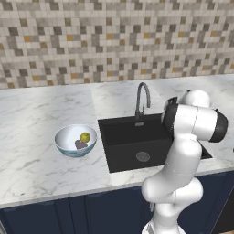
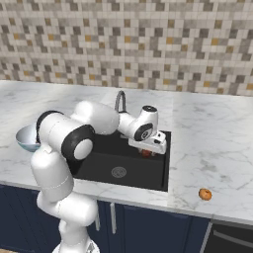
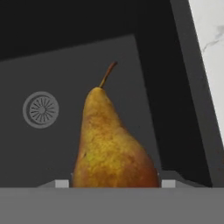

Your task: There is a mixed pile of frozen fruits and vegetables on the counter. Locate all the frozen vegetables and place the items in a bowl on the counter. Take all the frozen fruits and defrost them in a running sink.

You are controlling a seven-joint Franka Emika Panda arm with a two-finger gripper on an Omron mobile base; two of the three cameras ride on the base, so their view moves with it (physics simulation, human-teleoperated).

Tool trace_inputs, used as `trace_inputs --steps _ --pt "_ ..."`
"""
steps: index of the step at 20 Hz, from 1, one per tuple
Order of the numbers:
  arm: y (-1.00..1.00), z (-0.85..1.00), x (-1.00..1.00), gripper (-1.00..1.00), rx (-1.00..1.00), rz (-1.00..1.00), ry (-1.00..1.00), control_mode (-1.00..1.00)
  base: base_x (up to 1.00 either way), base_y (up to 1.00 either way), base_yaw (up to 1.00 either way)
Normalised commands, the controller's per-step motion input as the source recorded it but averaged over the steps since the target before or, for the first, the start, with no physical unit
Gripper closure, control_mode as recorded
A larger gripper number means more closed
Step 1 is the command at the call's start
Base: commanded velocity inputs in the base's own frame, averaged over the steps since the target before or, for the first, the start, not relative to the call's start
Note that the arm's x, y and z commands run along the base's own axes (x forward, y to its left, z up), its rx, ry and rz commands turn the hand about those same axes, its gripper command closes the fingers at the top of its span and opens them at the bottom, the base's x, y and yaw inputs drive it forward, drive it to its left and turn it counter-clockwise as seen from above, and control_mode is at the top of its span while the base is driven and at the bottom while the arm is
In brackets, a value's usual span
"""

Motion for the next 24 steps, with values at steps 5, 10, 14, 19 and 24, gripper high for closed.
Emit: trace_inputs --steps 5,10,14,19,24 --pt "0.63 -0.56 0.38 1.0 -0.01 0.02 0.06 -1.0 0.0 0.0 0.0" --pt "0.07 -0.62 0.45 1.0 0.0 0.0 -0.12 -1.0 0.0 0.0 0.0" --pt "0.02 -0.71 0.4 1.0 0.0 0.0 -0.08 -1.0 0.0 0.0 0.0" --pt "0.08 -0.52 0.49 1.0 0.0 0.0 -0.01 -1.0 0.0 0.0 0.0" --pt "0.08 -0.51 0.24 1.0 0.0 0.0 0.0 -1.0 0.0 0.0 0.0"
